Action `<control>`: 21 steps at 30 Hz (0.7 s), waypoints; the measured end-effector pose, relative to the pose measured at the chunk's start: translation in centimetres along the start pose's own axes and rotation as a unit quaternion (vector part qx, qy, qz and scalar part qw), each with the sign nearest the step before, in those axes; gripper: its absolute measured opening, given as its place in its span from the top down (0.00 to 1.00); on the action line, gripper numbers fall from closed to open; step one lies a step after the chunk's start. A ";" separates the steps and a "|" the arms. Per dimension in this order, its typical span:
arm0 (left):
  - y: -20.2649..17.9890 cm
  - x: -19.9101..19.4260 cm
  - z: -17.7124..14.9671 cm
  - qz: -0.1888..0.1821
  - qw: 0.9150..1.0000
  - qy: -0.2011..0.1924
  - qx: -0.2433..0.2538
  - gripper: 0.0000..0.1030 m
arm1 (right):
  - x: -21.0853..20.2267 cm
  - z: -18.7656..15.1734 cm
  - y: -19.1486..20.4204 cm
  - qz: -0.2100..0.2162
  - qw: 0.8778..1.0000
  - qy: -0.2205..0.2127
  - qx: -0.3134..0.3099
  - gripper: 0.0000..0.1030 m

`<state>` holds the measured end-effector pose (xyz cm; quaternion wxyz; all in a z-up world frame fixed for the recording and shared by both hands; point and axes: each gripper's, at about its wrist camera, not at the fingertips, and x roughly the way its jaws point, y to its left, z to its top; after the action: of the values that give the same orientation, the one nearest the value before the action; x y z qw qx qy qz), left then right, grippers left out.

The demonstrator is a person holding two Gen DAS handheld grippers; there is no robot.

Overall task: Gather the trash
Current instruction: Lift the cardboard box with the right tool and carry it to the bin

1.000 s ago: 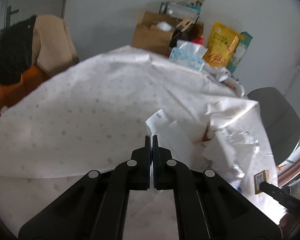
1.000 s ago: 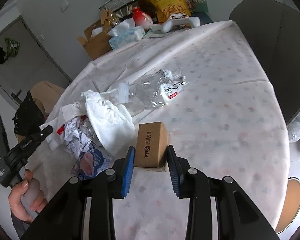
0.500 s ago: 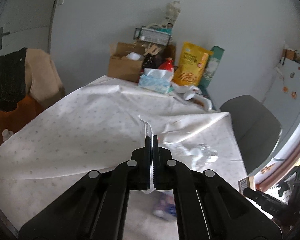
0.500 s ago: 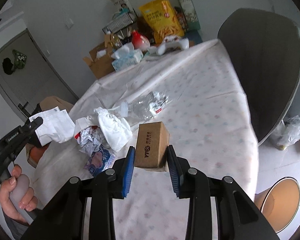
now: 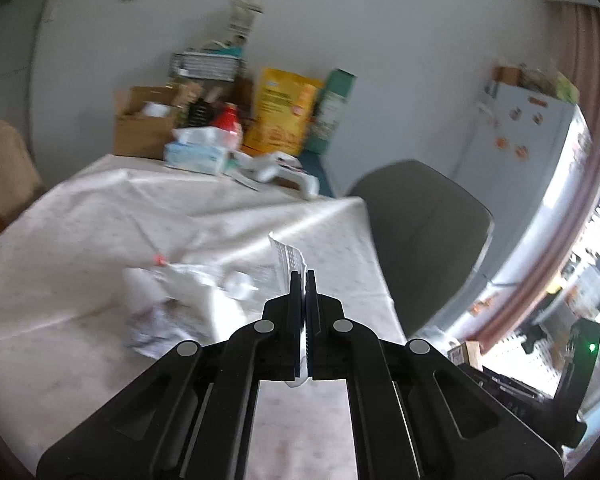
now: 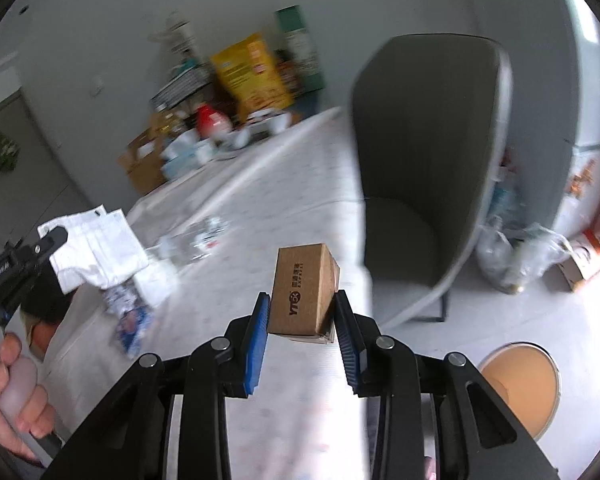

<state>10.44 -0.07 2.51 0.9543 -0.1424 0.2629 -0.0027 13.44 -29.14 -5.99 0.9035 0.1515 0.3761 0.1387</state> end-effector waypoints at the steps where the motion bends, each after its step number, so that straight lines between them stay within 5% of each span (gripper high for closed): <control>1: -0.9 0.5 -0.3 -0.009 1.000 0.006 0.003 0.97 | -0.3 0.1 -0.9 -0.008 1.000 -0.003 0.007 0.68; 21: -16.4 9.3 -5.4 -0.110 0.984 0.106 0.096 0.97 | -2.6 -3.6 -16.1 -0.108 0.989 0.007 0.105 0.68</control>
<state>16.86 -17.97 -2.09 0.9240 -0.0772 0.3441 -0.1482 11.28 -44.22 -12.85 0.8896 0.2027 0.4092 0.0012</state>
